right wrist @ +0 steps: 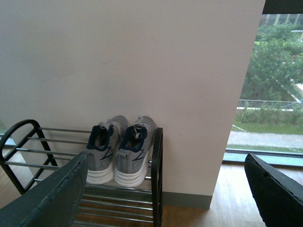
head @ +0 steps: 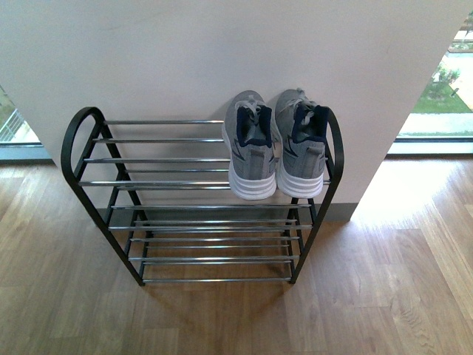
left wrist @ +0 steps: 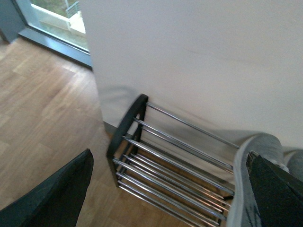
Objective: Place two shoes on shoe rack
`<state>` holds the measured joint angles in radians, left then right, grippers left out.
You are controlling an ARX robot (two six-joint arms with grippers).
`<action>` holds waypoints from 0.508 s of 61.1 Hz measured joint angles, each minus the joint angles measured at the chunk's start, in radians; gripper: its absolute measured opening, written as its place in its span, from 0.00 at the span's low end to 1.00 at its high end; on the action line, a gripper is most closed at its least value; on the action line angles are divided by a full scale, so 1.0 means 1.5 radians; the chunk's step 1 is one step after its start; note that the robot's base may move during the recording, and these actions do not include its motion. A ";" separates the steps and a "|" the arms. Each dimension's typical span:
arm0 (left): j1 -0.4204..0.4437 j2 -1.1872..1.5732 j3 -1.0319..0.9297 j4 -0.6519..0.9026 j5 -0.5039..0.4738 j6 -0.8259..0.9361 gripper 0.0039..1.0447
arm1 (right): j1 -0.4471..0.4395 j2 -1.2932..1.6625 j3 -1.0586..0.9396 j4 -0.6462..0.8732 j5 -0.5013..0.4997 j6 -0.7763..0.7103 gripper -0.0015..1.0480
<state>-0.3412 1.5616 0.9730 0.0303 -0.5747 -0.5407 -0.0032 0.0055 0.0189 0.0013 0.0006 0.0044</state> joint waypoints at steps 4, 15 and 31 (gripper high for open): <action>0.017 -0.055 -0.035 -0.004 -0.006 0.012 0.91 | 0.000 0.000 0.000 0.000 0.000 0.000 0.91; 0.036 -0.202 -0.117 -0.043 -0.027 0.023 0.91 | 0.000 0.000 0.000 0.000 0.000 0.000 0.91; 0.038 -0.355 -0.226 -0.045 -0.032 0.028 0.91 | 0.000 0.000 0.000 0.000 0.000 0.000 0.91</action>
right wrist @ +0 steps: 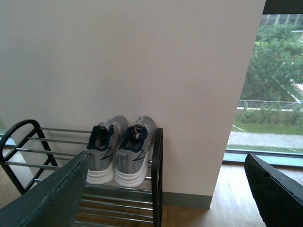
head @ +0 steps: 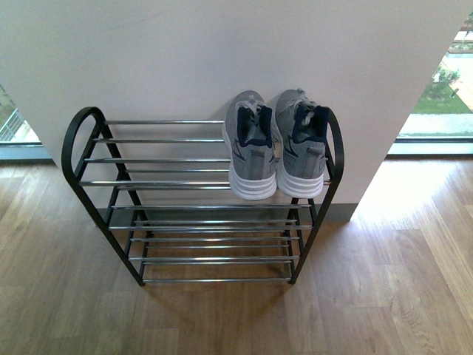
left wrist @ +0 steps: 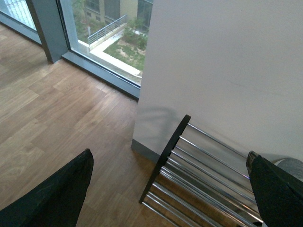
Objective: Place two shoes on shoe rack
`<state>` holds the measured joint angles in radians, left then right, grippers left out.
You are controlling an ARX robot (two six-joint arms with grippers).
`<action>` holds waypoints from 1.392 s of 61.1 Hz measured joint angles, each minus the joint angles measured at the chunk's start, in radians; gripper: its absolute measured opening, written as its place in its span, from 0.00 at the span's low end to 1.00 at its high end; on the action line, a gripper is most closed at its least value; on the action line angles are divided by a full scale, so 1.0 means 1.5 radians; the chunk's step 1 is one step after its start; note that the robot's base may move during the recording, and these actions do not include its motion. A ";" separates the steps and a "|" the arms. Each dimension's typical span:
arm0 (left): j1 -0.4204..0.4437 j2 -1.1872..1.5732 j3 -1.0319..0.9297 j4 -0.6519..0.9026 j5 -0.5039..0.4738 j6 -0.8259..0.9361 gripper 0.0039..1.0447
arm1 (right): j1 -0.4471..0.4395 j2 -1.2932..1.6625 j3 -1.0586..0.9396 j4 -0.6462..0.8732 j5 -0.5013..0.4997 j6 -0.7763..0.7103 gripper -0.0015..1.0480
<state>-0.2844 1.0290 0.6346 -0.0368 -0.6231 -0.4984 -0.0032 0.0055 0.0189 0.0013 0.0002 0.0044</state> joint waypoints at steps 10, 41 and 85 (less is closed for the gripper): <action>0.005 -0.011 -0.017 0.022 0.027 0.018 0.90 | 0.000 0.000 0.000 0.000 0.000 0.000 0.91; 0.110 -0.165 -0.290 0.407 0.340 0.318 0.14 | 0.000 0.000 0.000 0.000 0.000 0.000 0.91; 0.187 -0.405 -0.407 0.296 0.415 0.325 0.01 | 0.000 0.000 0.000 0.000 0.000 0.000 0.91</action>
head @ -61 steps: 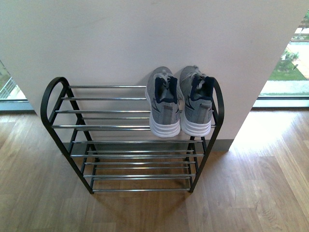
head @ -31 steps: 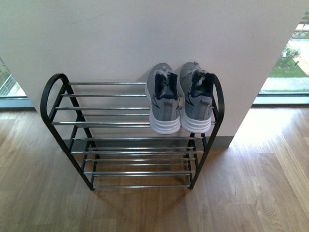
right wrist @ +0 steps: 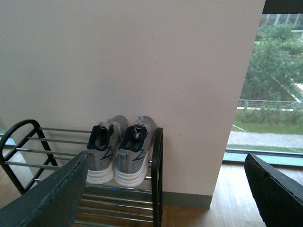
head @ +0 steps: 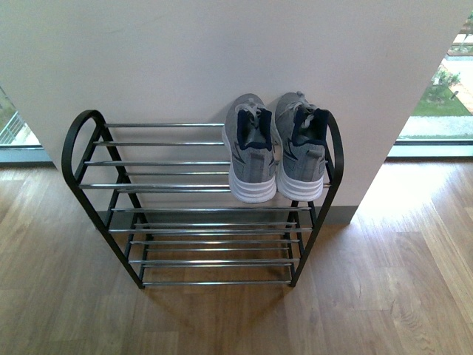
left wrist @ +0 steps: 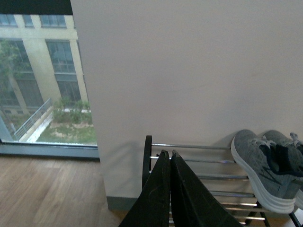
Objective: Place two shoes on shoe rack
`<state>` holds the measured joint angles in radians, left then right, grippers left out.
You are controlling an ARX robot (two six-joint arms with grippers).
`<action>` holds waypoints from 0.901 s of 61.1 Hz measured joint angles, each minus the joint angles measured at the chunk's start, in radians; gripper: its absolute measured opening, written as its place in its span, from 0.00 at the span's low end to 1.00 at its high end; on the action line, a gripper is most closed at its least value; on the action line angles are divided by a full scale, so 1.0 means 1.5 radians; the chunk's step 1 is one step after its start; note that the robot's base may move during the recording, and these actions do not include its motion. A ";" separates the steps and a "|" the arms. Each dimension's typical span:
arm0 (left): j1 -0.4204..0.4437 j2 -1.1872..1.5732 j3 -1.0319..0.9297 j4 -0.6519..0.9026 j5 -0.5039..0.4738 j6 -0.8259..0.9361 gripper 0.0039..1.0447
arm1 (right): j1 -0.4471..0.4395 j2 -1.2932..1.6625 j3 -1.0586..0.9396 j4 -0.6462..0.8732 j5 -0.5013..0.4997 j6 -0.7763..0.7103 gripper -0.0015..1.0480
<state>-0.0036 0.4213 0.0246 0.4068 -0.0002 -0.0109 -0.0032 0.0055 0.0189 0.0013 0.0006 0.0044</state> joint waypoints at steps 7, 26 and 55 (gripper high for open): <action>0.000 -0.032 -0.007 -0.024 0.000 0.001 0.01 | 0.000 0.000 0.000 0.000 0.000 0.000 0.91; 0.000 -0.106 -0.007 -0.095 0.000 0.001 0.01 | 0.001 0.000 0.000 0.000 0.000 0.000 0.91; 0.000 -0.245 -0.007 -0.257 0.000 0.001 0.01 | 0.001 0.000 0.000 0.000 0.000 0.000 0.91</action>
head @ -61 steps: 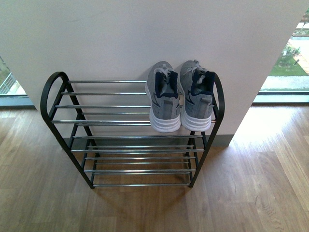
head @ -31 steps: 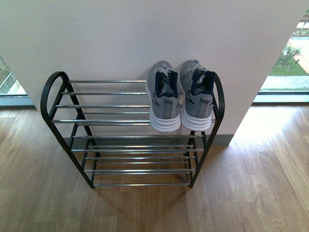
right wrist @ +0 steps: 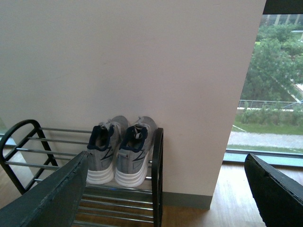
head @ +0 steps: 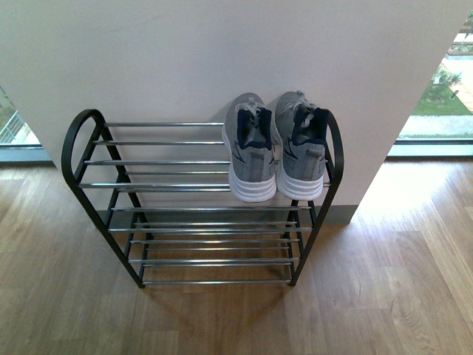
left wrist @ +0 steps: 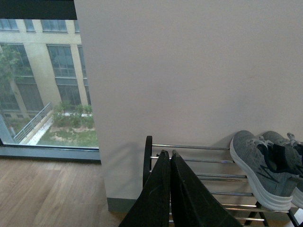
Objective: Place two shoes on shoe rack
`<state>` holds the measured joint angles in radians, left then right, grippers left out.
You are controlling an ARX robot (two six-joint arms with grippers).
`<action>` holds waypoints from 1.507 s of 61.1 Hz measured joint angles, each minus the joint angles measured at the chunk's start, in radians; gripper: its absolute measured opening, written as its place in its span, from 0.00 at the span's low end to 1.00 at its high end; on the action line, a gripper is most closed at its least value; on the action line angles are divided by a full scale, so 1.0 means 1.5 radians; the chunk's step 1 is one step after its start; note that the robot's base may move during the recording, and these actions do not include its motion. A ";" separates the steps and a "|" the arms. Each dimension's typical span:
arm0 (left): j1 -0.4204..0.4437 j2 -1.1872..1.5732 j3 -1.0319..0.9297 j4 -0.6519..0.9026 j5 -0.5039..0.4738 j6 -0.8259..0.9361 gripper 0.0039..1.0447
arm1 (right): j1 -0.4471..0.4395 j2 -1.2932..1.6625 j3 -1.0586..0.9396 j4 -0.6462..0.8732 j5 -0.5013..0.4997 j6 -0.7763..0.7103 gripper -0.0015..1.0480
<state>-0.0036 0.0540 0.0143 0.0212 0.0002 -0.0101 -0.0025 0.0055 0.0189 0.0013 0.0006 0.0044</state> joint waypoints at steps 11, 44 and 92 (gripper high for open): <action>0.001 -0.024 0.000 -0.014 0.000 0.000 0.01 | 0.000 0.000 0.000 0.000 0.000 0.000 0.91; 0.001 -0.025 0.000 -0.014 -0.001 0.000 0.68 | 0.000 -0.001 0.000 0.000 -0.002 0.000 0.91; 0.001 -0.025 0.000 -0.014 0.000 0.002 0.91 | 0.001 -0.001 0.000 0.000 0.000 0.000 0.91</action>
<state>-0.0025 0.0158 0.0143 -0.0002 -0.0002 -0.0074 -0.0017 0.0044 0.0189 0.0013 0.0002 0.0040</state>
